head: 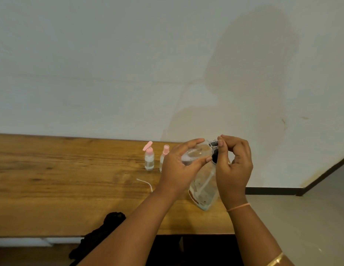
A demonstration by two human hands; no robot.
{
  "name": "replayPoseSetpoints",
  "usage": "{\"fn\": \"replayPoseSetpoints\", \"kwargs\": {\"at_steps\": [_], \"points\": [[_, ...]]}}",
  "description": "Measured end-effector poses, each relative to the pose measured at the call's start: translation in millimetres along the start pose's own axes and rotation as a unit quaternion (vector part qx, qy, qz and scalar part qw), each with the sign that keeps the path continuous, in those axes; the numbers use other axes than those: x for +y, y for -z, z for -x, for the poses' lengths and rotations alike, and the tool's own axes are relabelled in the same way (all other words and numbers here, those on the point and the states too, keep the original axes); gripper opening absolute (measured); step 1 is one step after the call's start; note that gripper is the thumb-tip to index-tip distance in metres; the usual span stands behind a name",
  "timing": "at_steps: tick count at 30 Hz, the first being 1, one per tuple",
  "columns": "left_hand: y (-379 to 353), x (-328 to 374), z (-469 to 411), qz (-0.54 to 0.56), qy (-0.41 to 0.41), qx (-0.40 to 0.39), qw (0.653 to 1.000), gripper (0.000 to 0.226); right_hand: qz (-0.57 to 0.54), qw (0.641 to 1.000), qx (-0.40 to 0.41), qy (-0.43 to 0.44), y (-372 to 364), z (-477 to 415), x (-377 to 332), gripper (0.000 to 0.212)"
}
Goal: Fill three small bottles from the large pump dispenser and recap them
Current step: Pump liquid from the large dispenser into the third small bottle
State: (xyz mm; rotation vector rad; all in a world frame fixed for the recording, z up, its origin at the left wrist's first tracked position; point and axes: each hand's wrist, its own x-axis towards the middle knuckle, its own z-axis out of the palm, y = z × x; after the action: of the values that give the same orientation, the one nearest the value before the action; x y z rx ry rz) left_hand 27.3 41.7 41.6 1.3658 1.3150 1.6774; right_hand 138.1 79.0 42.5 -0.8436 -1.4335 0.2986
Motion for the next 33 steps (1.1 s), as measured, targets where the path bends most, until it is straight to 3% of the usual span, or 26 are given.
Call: {"fn": "replayPoseSetpoints", "kwargs": {"at_steps": [9,18,29,33], "points": [[-3,-6,-2,-0.037,0.009,-0.008,0.999,0.042,0.007,1.000,-0.020,-0.013,3,3,10,0.009],[-2,-1,-1,-0.009,-0.010,0.002,1.000,0.043,-0.011,1.000,-0.001,-0.028,0,1,-4,0.024],[-3,-1,0,-0.022,-0.019,0.008,1.000,0.043,-0.031,0.999,0.003,-0.040,1,0,-4,0.014],[-1,3,0,-0.025,-0.027,0.009,0.999,0.043,-0.024,0.999,-0.003,-0.035,2,-1,-5,0.021]]}}
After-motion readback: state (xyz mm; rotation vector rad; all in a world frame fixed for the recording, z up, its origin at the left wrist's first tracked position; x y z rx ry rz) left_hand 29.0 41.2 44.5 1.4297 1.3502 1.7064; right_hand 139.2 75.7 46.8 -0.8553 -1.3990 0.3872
